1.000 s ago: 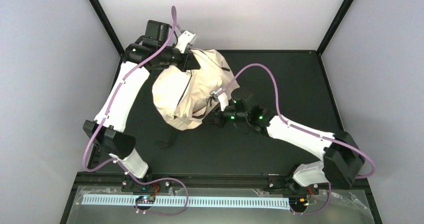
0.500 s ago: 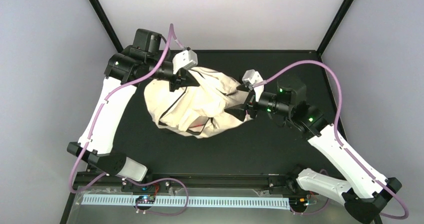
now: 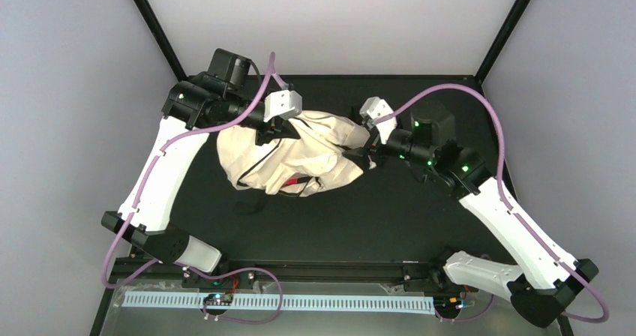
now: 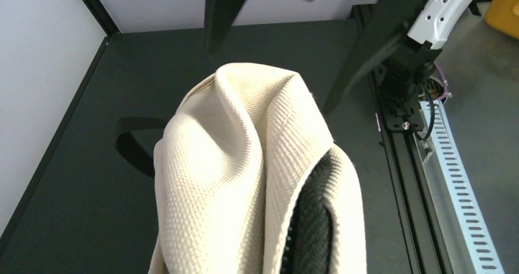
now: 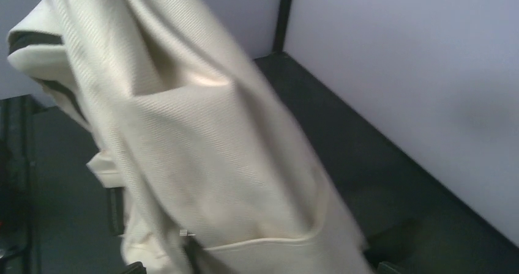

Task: Pack the student bag

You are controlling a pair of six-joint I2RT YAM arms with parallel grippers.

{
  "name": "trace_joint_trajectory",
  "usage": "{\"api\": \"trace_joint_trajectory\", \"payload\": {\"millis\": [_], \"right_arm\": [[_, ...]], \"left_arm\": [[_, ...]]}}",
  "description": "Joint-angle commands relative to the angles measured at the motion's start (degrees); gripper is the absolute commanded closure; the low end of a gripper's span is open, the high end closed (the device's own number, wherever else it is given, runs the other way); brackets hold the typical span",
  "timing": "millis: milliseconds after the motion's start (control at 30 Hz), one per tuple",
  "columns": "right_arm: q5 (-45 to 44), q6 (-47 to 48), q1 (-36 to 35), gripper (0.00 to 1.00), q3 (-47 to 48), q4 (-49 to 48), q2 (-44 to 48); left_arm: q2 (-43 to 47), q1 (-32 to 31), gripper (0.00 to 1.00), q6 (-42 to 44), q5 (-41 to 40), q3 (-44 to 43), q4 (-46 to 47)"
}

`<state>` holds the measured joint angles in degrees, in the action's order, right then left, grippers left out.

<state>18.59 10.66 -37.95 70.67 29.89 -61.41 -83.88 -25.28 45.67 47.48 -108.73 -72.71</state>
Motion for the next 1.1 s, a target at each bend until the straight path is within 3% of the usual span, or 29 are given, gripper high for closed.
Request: {"api": "trace_joint_trajectory", "payload": {"millis": [0, 67, 267, 467, 600, 867, 933, 967, 1067], "right_arm": [[-4.0, 3.6, 2.6, 0.0, 3.1, 1.4, 4.4], [-2.5, 3.6, 2.9, 0.0, 3.0, 0.9, 5.5], [12.6, 1.7, 2.9, 0.0, -0.5, -3.4, 3.4], [19.9, -1.5, 1.9, 0.0, -2.4, -8.1, -2.7], [28.9, 1.4, 0.4, 0.0, -5.4, -8.6, -4.5], [29.8, -2.1, -1.1, 0.08, -9.6, -12.1, -8.3], [29.3, -4.0, -1.2, 0.14, -11.1, -15.1, -8.2], [28.3, -5.0, -1.2, 0.23, -11.5, -16.0, -8.1], [24.6, -9.0, -1.2, 0.63, -11.2, -17.1, -9.1]], "left_arm": [[3.0, -0.8, 0.98, 3.3, 6.3, -2.0, 4.4], [3.0, -1.0, 0.98, 3.1, 6.5, -1.7, 4.8], [3.1, -1.8, 0.99, 2.9, 7.1, -0.8, 5.5], [2.7, -2.2, 0.98, 1.3, 7.0, -0.6, 6.6], [2.2, -2.3, 0.98, -0.1, 6.3, -0.3, 7.9], [0.6, -2.3, 0.98, -3.1, 5.4, -0.4, 10.3], [0.4, -2.4, 0.98, -3.4, 5.1, -0.3, 10.6], [0.4, -2.4, 0.98, -3.5, 4.8, -0.3, 10.7], [0.2, -2.4, 0.98, -5.9, 2.1, -0.1, 12.5]]}}
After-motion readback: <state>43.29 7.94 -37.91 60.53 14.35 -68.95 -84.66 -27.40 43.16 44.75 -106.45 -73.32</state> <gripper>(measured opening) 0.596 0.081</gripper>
